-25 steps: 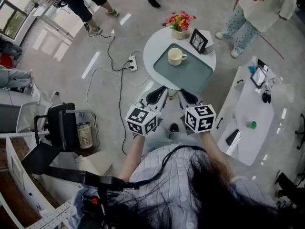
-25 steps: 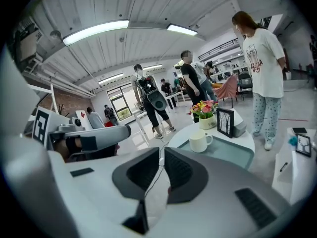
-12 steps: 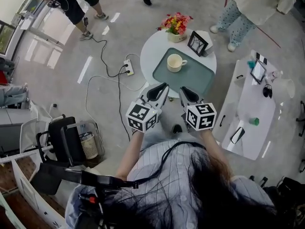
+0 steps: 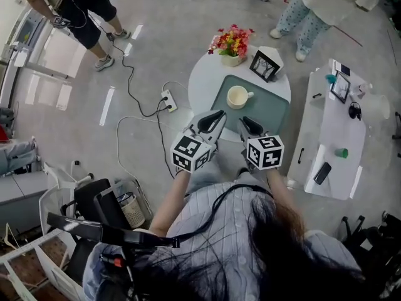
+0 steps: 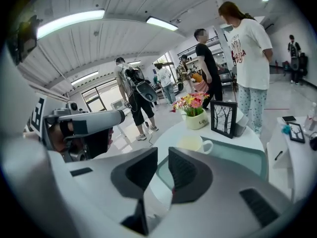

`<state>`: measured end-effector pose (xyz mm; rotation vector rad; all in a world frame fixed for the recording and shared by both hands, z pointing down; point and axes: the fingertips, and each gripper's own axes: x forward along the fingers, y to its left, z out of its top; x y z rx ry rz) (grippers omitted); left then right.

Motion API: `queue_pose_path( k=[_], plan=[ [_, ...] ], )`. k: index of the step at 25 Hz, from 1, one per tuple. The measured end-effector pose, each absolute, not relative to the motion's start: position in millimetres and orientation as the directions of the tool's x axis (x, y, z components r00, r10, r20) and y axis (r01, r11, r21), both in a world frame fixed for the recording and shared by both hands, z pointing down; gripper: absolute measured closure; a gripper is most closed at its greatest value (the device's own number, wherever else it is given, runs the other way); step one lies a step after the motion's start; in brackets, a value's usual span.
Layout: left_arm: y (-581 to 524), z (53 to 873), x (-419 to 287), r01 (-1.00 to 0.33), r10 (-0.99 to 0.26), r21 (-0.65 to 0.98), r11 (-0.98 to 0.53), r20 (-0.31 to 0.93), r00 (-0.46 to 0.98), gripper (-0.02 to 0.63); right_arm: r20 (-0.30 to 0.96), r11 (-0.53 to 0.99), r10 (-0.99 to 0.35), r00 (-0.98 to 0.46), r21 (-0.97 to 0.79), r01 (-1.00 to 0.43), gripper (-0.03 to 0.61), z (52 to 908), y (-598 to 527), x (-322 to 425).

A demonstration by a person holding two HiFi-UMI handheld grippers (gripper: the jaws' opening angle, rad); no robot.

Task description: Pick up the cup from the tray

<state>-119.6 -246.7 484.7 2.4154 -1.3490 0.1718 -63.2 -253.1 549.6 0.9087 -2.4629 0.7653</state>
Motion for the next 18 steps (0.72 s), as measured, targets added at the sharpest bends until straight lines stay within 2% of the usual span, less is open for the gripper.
queue_pose_path(
  k=[11,12,15,18],
  plan=[
    [-286,515,-144,-0.770,-0.700,0.294,-0.566,0.321,0.638,0.597,0.608,0.515,-0.521,-0.599,-0.336,-0.789,0.518,600,-287,-77],
    [-290,518,-146,-0.767,-0.696,0.299,-0.567,0.324,0.641,0.595,0.610,0.503,-0.524,-0.595,-0.342,-0.793,0.501,604,-289,-79],
    [-304,521,-146,-0.752,-0.681,0.305,-0.584,0.320,0.659,0.595,0.606,0.496,-0.538,-0.585,-0.334,-0.802,0.383,612,-300,-82],
    [-314,521,-143,-0.729,-0.653,0.294,-0.617,0.325,0.684,0.595,0.621,0.513,-0.547,-0.561,-0.281,-0.811,0.323,624,-310,-85]
  ],
)
